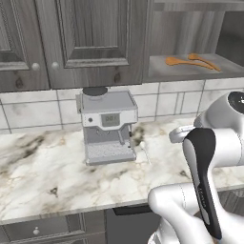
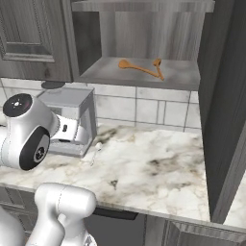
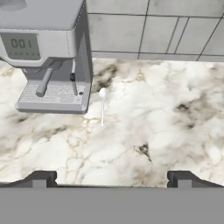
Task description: Organize the utensils by type. Pick up the wooden spoons from the counter and place them in the open cabinet. Then pick up the metallic utensils from the counter and place them in the open drawer.
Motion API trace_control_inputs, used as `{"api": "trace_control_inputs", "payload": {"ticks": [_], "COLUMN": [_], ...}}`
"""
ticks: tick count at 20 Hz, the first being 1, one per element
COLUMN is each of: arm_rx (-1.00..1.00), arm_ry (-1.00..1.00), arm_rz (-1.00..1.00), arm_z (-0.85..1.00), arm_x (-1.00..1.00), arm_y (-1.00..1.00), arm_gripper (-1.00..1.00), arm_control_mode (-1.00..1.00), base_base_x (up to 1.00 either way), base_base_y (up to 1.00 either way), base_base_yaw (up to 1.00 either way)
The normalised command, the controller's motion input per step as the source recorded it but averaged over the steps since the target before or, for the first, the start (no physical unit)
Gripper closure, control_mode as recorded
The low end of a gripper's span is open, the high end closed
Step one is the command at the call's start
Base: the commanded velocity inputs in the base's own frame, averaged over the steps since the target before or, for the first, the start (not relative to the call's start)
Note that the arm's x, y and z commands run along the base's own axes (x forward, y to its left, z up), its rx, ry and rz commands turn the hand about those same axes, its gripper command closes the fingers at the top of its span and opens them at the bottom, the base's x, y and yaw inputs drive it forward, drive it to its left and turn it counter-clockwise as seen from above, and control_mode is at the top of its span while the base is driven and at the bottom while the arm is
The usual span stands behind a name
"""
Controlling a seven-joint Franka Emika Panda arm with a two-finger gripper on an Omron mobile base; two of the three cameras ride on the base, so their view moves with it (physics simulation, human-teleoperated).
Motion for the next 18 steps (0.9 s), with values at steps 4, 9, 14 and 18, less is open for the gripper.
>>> {"api": "trace_control_inputs", "payload": {"ticks": [4,9,14,18], "arm_rx": [0.0,0.0,0.0,0.0], "arm_ry": [0.0,0.04,0.23,0.12], "arm_rz": [0.0,0.0,0.0,0.01], "arm_z": [0.0,-0.07,-0.47,-0.71], "arm_x": [0.0,0.11,0.51,0.51], "arm_y": [0.0,0.0,0.0,0.03], "arm_gripper": [-1.0,-1.0,-1.0,-1.0], "arm_control_mode": [1.0,-1.0,-1.0,-1.0], "base_base_x": [0.0,0.2,0.0,0.0], "base_base_y": [0.0,0.0,0.0,0.0], "base_base_yaw": [0.0,0.0,0.0,0.0]}}
